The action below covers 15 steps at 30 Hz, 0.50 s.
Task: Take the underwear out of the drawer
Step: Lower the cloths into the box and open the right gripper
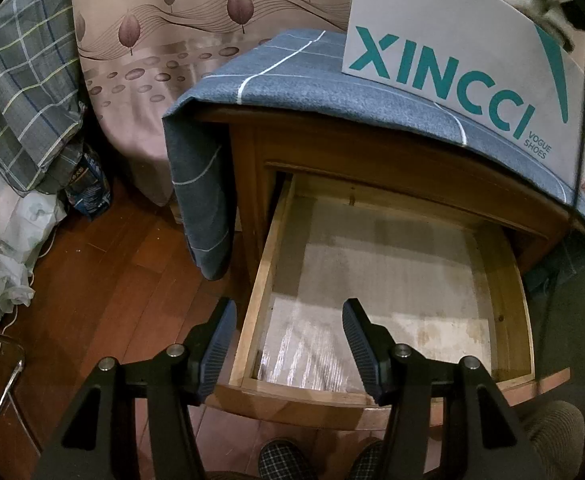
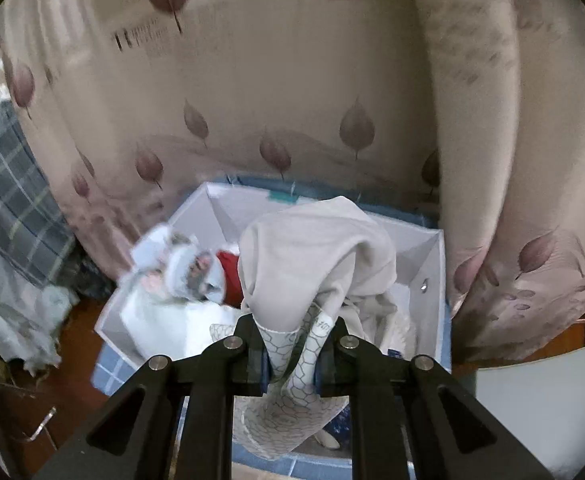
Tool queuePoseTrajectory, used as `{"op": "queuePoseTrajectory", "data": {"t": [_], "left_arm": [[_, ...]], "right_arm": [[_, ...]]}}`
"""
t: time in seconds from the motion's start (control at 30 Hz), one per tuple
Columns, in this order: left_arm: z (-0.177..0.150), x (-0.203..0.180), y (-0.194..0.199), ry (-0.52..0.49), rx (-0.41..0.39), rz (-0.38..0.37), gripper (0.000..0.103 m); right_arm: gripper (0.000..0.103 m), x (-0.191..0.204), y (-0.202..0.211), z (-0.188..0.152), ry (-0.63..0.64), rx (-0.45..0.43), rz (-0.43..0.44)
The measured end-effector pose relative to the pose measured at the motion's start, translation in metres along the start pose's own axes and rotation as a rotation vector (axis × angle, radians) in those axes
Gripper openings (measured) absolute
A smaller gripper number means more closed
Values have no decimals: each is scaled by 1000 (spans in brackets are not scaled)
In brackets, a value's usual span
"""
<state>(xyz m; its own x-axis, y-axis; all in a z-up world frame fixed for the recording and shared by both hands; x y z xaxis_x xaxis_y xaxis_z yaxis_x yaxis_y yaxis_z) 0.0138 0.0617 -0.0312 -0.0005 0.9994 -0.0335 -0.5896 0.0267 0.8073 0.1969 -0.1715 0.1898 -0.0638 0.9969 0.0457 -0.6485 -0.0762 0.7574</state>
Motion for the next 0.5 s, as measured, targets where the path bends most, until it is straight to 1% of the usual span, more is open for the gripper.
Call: {"op": "queuePoseTrajectory", "data": {"t": [0.1, 0.23, 0.4, 0.5], "left_arm": [[0, 0, 0, -2, 0, 0, 57], [-1, 0, 0, -1, 0, -2, 57], [-1, 1, 1, -2, -2, 2, 57], [-2, -1, 0, -1, 0, -2, 57]], "right_arm": [[13, 3, -27, -10, 12, 37, -15], [15, 5, -52, -17, 17, 67, -32], [18, 1, -69, -19, -8, 90, -31], [20, 5, -69, -19, 10, 81, -42]]}}
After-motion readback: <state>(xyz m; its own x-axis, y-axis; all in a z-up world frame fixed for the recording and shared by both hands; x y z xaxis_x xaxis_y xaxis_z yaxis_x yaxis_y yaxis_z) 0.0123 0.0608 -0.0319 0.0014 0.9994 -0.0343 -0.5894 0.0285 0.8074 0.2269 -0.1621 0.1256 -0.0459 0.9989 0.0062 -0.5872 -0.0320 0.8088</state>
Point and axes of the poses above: each gripper's, at about its wrist camera, not at the fingertips, and y roughly against the way its jaws point, x to its left, z to its top, the point moved 6 cm from there along -y, roughly the way its jaws point, and after that the axes turned 3 degrees about z, right-handed, at the moved point
